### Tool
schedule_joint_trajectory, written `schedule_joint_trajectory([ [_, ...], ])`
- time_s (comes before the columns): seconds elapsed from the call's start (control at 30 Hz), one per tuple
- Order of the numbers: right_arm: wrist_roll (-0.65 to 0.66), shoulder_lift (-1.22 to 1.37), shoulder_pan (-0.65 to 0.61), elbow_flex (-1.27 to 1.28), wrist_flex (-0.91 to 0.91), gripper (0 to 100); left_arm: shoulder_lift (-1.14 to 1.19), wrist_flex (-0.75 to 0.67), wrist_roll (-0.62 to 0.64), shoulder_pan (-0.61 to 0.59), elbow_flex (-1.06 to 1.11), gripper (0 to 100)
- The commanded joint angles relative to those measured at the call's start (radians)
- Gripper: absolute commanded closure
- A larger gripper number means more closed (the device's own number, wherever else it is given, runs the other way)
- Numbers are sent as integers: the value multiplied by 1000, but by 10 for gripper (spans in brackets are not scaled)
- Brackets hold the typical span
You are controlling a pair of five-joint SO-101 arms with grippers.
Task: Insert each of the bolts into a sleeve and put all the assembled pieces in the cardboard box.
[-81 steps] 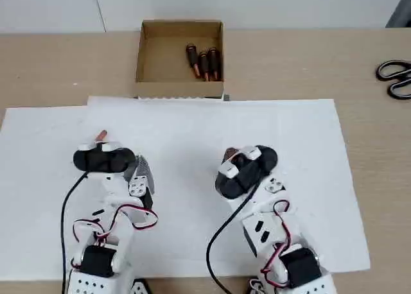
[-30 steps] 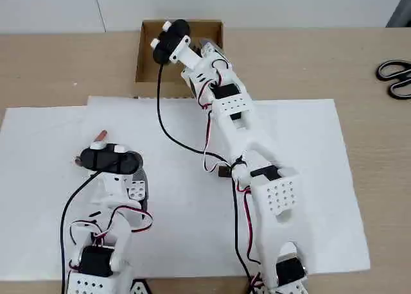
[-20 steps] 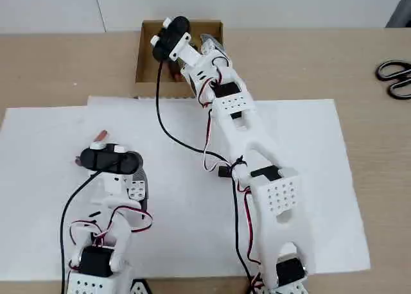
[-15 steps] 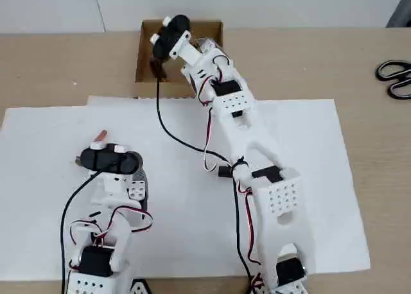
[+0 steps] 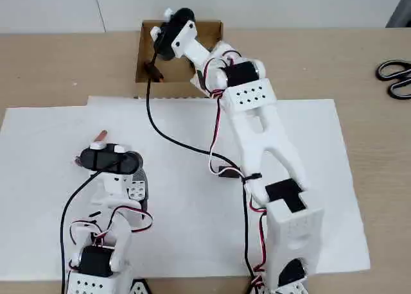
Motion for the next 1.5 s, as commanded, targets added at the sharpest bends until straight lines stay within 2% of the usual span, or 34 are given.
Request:
schedule_joint_trajectory([
  [0.0,-46,-99,1,-54,153,995,-5,2,-3,-9,-2,994],
  [0.17,-193,-133,7,-57,338,995,-5,2,-3,-11,-2,994],
  [0.37,-195,-199,7,-55,582,995,-5,3,-3,-11,-2,994],
  [0.57,-193,-332,-12,3,601,988,-5,3,-3,-60,-2,994],
  [0.7,-190,-463,-24,199,601,930,-5,3,-6,-95,-2,994],
  [0.87,-187,-568,-25,411,591,927,-5,2,-35,-167,-2,993],
  [1.2,74,-570,-25,608,549,924,-5,2,-71,-184,-2,993],
  [1.37,193,-570,-25,671,498,832,-5,2,-72,-183,-2,993],
  [1.47,255,-570,-25,710,481,815,-5,2,-72,-183,-2,993],
])
